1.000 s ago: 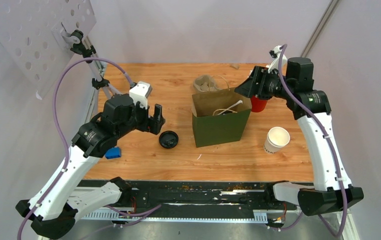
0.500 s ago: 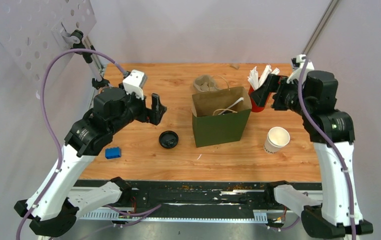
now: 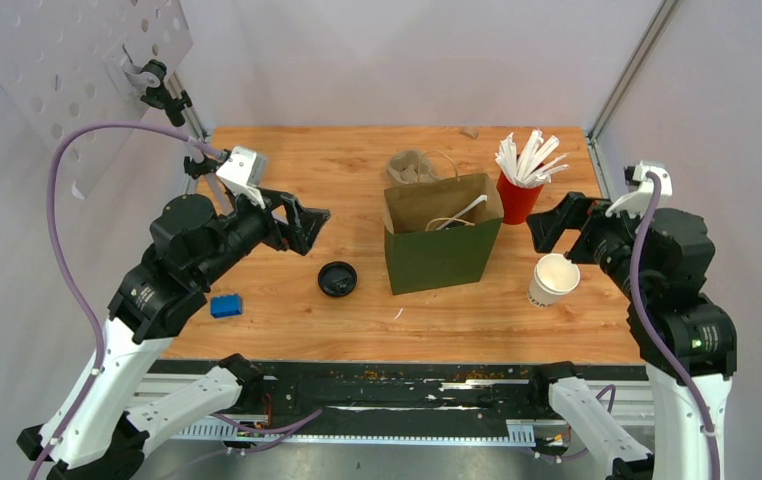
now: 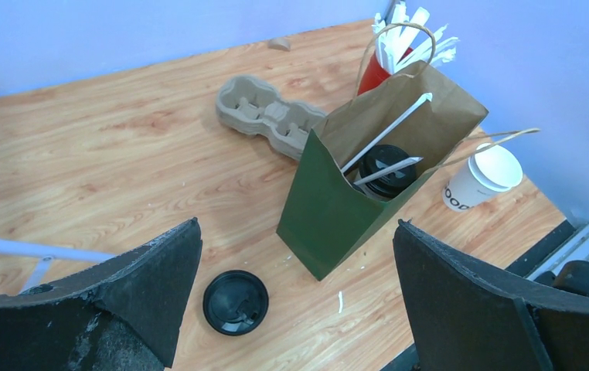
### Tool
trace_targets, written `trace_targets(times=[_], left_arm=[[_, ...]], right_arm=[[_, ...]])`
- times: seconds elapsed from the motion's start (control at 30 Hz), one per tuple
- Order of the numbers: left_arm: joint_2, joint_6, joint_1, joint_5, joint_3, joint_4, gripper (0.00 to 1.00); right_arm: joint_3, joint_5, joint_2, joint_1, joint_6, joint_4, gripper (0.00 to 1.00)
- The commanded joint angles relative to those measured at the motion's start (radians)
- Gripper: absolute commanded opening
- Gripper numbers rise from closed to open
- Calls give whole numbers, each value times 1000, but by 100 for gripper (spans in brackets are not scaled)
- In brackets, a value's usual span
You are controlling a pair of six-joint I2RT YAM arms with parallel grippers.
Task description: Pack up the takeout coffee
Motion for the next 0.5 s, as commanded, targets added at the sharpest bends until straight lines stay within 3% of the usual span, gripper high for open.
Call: trace_targets(times=[0.0,0.47], left_arm=[[-23,-53,4,2,-17,32,100],[-88,-84,4,-18,-59,29,100]], right_arm=[[-51,-30,-70,0,38,80,100],[-43,-53,-93,0,45,52,100]])
